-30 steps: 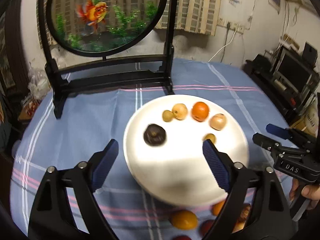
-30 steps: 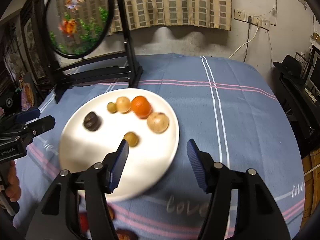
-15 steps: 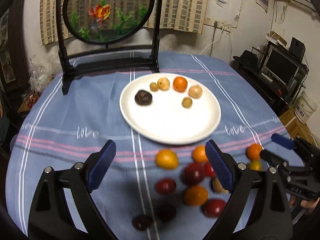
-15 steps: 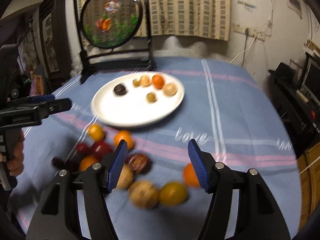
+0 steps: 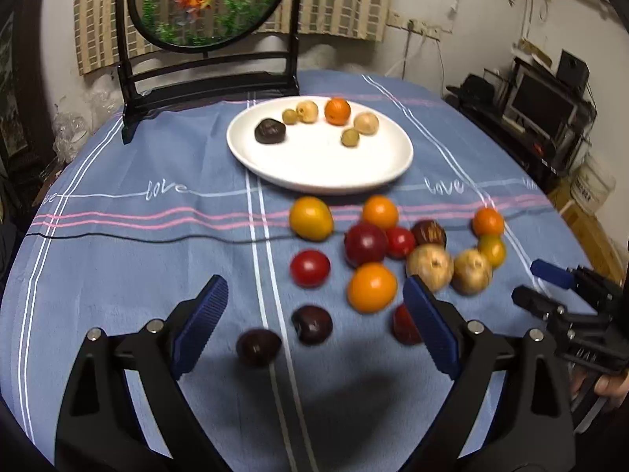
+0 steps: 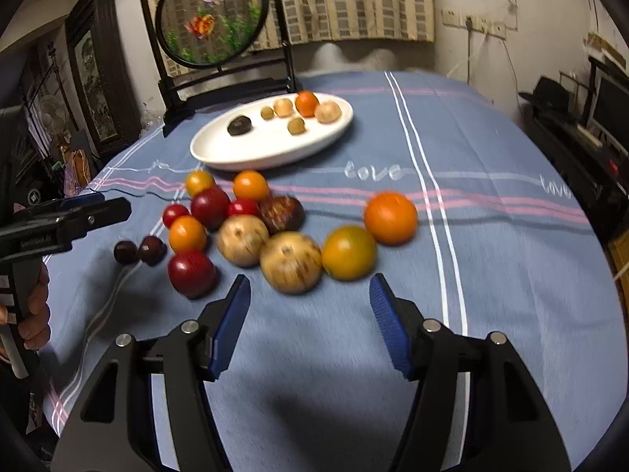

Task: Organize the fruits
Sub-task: 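Withdraw both open tools from the plate back toward the fruit cluster, then grasp the red plum with the left tool while the right tool grasps the orange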

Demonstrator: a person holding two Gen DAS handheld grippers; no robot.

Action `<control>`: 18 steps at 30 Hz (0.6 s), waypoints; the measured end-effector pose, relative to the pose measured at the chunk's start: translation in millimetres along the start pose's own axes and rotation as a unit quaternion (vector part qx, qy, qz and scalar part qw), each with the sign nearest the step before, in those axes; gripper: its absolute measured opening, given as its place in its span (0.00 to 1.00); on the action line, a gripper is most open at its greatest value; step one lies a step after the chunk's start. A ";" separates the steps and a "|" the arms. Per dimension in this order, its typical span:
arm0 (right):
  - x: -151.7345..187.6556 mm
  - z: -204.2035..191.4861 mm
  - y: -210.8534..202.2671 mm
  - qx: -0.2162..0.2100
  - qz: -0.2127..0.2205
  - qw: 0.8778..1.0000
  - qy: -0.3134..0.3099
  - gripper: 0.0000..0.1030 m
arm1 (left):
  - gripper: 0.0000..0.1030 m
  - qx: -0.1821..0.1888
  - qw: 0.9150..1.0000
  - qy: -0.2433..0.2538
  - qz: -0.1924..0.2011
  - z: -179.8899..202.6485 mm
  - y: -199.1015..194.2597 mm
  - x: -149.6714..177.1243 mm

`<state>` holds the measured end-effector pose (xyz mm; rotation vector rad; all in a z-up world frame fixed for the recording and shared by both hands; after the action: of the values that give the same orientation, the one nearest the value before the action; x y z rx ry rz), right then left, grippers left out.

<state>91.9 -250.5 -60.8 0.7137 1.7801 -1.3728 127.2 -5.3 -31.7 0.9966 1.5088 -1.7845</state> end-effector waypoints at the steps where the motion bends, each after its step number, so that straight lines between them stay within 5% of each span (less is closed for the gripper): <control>1: 2.4 1.0 -1.0 0.001 -0.003 1.000 0.001 0.62 | 0.90 0.002 1.000 0.002 -0.003 2.2 -0.3 3.7; 18: 11.6 1.3 -1.7 -0.013 -0.006 1.000 0.016 0.62 | 0.90 0.038 0.998 0.002 -0.049 58.0 17.6 33.0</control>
<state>84.4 -252.5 -69.7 0.7154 1.8267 -1.3517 114.0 -64.7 -64.5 0.9785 1.5255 -1.9218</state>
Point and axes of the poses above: each gripper's, at about its wrist camera, not at the fingertips, and y roughly the way its jaws point, z to its right, x to its underside, the point moved 6 cm from there along y, roughly the way its jaws point, and after that the axes turned 14 degrees about z, right-handed, at the moved point
